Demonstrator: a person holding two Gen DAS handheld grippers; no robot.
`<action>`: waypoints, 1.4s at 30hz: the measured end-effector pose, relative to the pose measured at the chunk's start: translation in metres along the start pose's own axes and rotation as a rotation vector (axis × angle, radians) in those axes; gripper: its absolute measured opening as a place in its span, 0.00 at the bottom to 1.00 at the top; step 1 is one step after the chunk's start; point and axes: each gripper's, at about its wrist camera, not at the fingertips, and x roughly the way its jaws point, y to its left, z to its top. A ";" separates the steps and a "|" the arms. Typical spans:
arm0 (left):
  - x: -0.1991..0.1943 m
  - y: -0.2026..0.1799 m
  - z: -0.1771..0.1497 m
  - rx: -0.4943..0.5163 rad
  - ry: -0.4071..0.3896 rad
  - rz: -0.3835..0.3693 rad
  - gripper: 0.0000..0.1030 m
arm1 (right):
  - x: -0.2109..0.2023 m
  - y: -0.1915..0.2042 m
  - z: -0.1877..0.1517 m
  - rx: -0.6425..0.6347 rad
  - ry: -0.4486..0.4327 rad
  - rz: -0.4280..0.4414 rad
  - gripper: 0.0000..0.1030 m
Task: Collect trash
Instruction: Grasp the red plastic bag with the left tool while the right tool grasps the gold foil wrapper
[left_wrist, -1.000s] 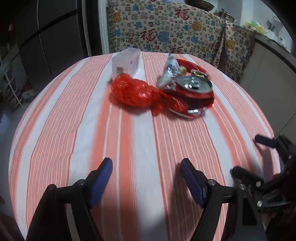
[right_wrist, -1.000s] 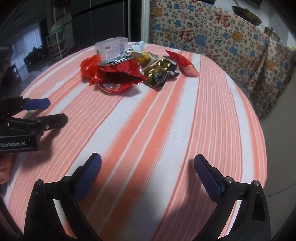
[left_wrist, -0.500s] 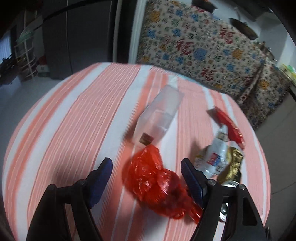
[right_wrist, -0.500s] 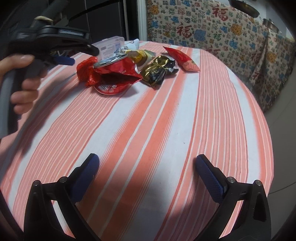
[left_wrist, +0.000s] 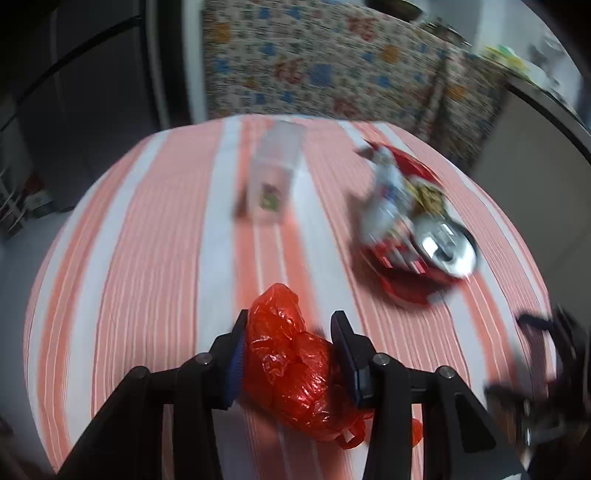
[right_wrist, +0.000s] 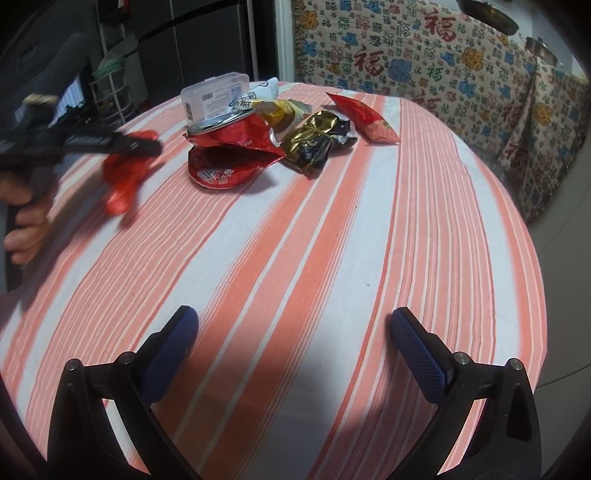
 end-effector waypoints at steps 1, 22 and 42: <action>-0.005 -0.003 -0.008 0.032 0.013 -0.025 0.42 | 0.000 -0.001 0.000 0.000 0.000 0.000 1.00; -0.013 0.000 -0.065 0.042 -0.057 0.075 0.81 | -0.001 -0.005 -0.002 0.009 0.000 -0.007 1.00; -0.015 -0.003 -0.066 0.050 -0.054 0.077 0.85 | 0.040 -0.086 0.130 0.474 -0.041 0.101 0.74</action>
